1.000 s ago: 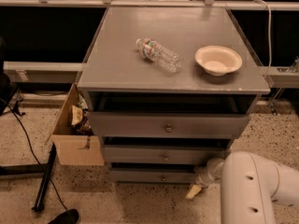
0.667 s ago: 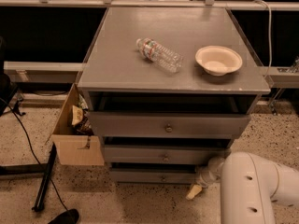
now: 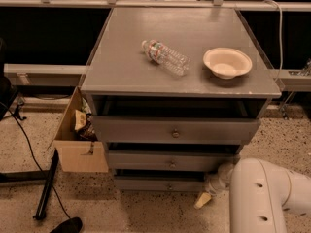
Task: Open bottom drawer
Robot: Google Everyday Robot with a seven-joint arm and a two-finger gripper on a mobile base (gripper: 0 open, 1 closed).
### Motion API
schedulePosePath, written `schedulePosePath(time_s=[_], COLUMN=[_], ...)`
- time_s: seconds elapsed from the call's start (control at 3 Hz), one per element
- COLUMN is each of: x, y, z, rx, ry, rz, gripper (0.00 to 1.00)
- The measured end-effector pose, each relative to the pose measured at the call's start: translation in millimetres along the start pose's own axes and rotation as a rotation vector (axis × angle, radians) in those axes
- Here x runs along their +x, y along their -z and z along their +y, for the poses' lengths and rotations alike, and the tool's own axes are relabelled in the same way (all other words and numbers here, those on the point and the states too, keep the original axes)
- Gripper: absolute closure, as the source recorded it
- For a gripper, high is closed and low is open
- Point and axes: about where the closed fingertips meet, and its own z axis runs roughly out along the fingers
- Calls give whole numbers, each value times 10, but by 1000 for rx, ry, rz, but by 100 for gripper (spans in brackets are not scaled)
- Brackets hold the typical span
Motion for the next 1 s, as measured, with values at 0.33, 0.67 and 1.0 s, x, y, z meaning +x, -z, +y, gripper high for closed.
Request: schedulePosePath(time_s=[0.33, 0.67, 1.0], x=[66, 63, 156], y=[34, 51, 113], z=[54, 61, 164], rx=[-23, -25, -62], ry=[-23, -25, -47], rz=[9, 10, 30], gripper=[0, 0, 0])
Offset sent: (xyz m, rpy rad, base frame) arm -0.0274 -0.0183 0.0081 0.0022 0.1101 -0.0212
